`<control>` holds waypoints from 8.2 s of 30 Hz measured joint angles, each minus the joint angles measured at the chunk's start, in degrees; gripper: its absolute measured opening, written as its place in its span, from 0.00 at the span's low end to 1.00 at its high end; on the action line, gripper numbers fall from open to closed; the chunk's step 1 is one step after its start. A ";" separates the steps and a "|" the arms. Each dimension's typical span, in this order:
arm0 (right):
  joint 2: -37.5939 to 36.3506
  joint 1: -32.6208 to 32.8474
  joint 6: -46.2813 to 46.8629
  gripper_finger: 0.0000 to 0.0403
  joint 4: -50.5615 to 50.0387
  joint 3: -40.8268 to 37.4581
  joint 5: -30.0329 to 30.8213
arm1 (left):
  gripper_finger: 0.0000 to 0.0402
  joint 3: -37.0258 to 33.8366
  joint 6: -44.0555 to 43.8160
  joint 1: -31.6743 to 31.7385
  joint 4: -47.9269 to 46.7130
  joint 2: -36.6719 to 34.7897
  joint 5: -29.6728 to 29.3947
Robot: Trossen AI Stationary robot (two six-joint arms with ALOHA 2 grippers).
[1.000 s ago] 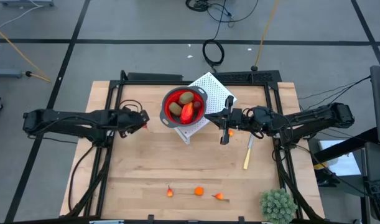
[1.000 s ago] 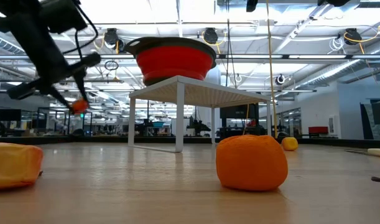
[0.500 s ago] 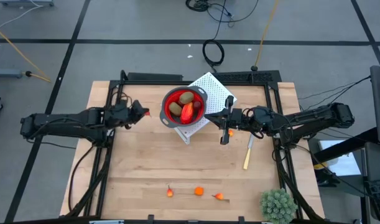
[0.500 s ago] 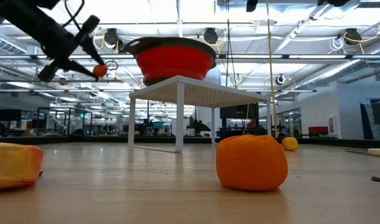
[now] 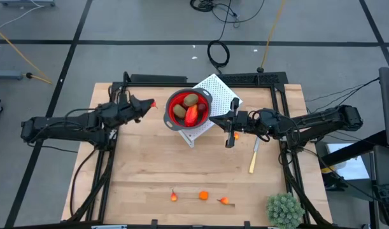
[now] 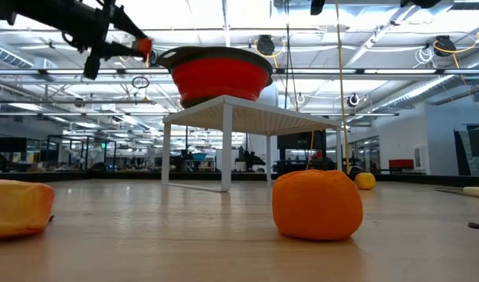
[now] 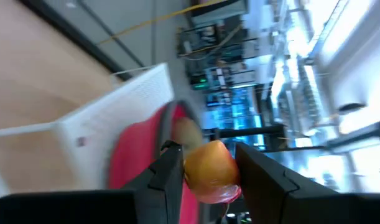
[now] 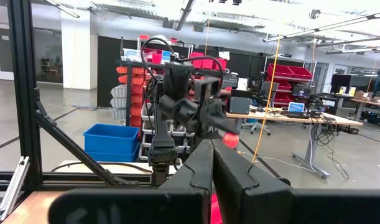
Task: Pick & Place Fruit
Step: Put the top left peach into the red strainer bowl on the shelf, then put the top peach into the red strainer bowl on the shelf
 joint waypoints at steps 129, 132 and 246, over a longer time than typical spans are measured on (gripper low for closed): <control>-44.07 -2.82 10.58 0.00 -34.12 -19.91 -0.07 | 0.33 56.37 55.86 13.44 -47.06 51.62 28.17; -44.07 -2.82 10.80 0.00 -34.23 -19.91 -0.09 | 0.33 56.37 53.23 13.44 -47.76 52.71 28.17; -31.13 -2.75 18.54 0.01 -31.10 -18.62 1.83 | 0.67 25.91 69.75 -6.88 -27.94 14.11 21.69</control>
